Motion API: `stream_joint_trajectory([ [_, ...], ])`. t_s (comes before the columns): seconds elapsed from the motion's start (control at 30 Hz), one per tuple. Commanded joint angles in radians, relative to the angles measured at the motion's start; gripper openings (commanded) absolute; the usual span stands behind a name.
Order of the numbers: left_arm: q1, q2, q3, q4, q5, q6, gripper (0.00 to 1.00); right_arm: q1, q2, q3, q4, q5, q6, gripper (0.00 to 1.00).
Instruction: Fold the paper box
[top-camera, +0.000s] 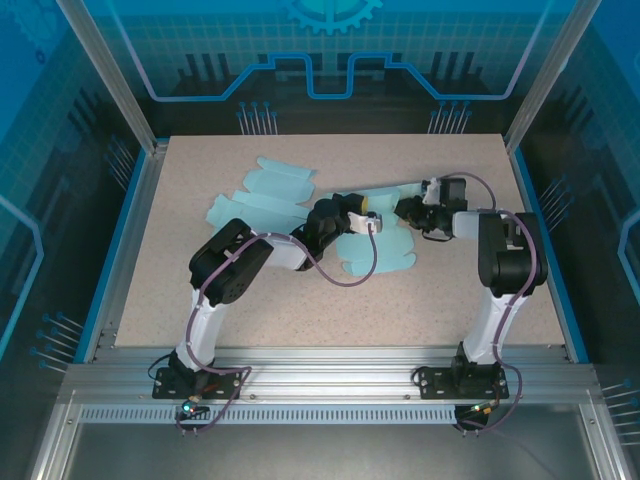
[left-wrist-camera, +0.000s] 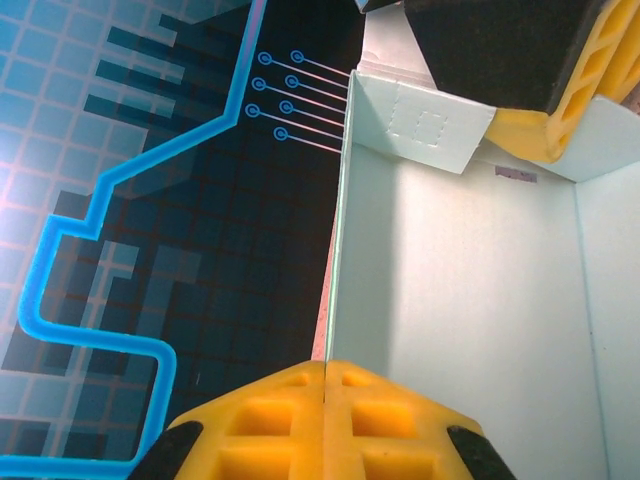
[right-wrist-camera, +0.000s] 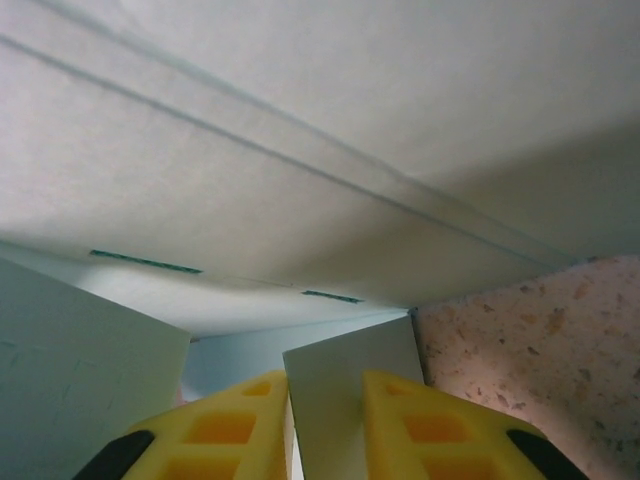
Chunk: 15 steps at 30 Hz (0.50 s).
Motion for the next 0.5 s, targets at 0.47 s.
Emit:
stream_joint_trajectory([
  [0.47,-0.020,0.062,-0.035,0.121,0.013,0.119,0.00,-0.105,-0.221,-0.057,-0.202,0.017,-0.106,0.47],
])
